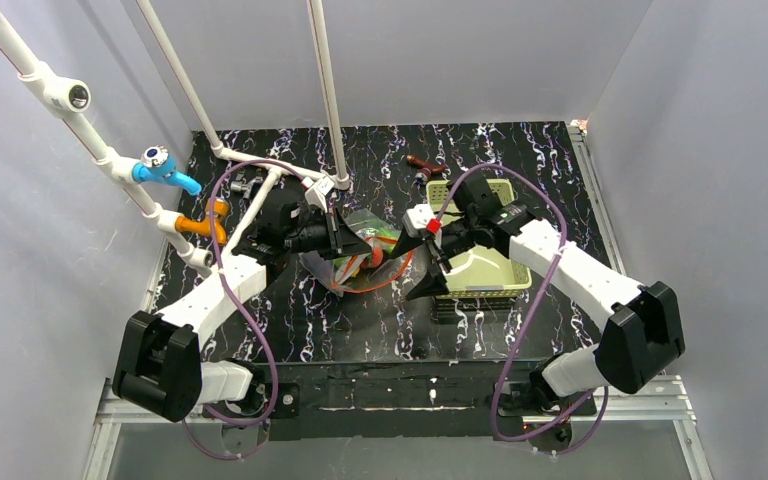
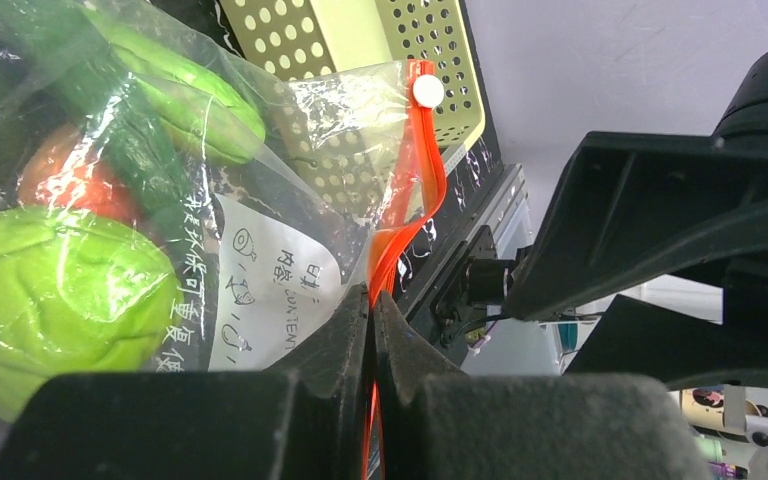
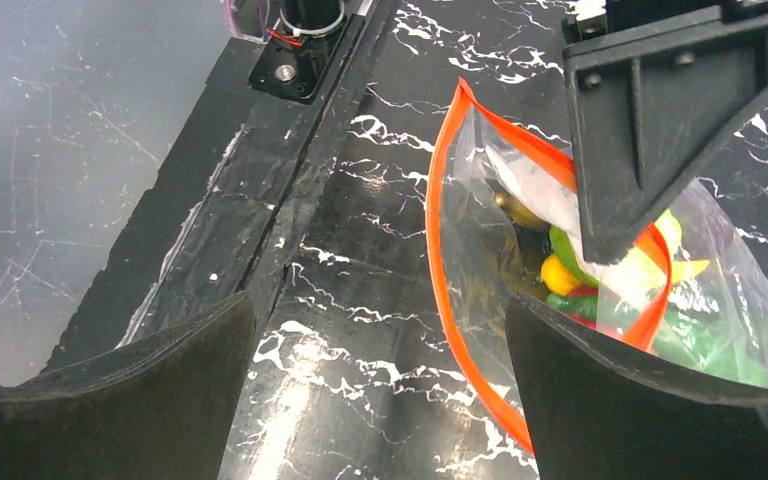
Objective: Open the zip-top bag and remove the fake food
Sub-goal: Place the zipper food storage bag at the center of the board.
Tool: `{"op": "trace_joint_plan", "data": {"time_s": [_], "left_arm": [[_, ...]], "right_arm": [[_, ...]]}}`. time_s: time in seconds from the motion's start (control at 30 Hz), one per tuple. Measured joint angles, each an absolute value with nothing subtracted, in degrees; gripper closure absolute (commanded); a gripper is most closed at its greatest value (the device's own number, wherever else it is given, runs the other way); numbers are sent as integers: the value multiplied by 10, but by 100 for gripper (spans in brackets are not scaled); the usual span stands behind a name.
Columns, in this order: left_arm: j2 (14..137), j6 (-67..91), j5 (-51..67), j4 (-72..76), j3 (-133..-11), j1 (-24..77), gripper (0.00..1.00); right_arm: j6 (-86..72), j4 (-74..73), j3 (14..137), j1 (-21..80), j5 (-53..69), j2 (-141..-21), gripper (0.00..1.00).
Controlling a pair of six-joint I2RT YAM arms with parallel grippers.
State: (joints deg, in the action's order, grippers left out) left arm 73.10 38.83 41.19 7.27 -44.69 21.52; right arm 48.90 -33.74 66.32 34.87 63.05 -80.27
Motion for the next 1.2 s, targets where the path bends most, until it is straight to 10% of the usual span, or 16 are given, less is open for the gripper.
{"op": "trace_joint_plan", "data": {"time_s": [1.2], "left_arm": [[739, 461, 371, 147, -442, 221, 100]], "right_arm": [[194, -80, 649, 382, 376, -886, 0]]}}
